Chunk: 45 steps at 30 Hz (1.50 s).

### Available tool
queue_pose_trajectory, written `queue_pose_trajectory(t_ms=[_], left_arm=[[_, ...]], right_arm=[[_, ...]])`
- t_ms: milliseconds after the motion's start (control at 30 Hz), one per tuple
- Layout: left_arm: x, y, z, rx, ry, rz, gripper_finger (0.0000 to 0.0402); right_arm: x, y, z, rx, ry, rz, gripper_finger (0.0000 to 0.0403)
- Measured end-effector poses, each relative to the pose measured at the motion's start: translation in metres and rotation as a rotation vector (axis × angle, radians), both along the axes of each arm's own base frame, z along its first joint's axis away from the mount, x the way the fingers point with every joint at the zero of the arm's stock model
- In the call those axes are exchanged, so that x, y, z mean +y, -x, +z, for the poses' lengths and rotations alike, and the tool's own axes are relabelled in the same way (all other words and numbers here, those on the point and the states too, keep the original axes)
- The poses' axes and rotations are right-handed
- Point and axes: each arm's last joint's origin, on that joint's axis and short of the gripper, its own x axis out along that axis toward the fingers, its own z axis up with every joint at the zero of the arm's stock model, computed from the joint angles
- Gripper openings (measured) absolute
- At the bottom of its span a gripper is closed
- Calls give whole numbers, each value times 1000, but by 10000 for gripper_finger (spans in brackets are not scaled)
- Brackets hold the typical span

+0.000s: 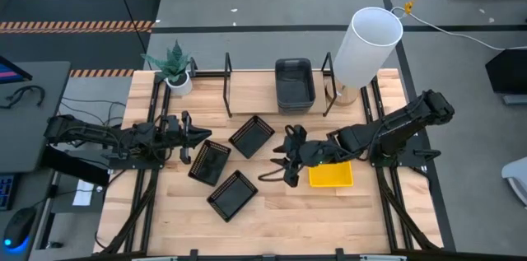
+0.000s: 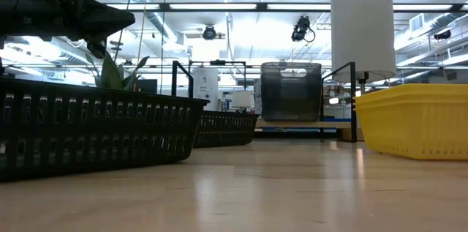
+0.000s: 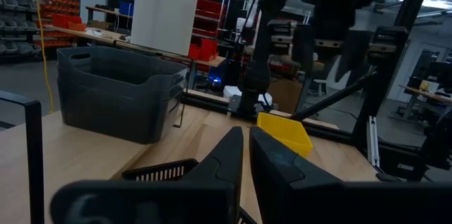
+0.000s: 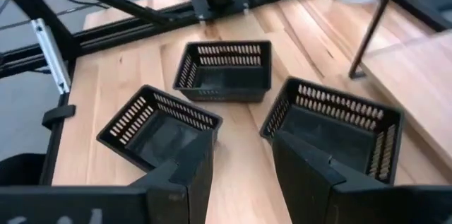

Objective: Stack baskets on shelf by color
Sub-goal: Stack the bottom right black bin on the top right black bin

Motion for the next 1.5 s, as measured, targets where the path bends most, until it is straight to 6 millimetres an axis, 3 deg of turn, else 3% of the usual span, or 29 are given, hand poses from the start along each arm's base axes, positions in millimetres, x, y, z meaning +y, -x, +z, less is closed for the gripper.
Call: queue_pose_trajectory(t_ms=[167, 433, 1033, 1267, 1500], left_arm=[[0, 0, 0, 2, -1, 0, 28], [0, 0, 0, 0, 0, -1, 38], [0, 0, 0, 0, 0, 0, 34], [0, 0, 0, 1, 0, 0, 30], [0, 0, 0, 3, -1, 0, 27]], right_arm=[[19, -13, -11, -43, 63, 81, 152], [45, -45, -46, -33, 141, 170, 152], [102, -126, -93, 201, 221, 446, 152], [111, -143, -117, 228, 312, 529, 152], [109, -146, -139, 286, 386, 581, 152]])
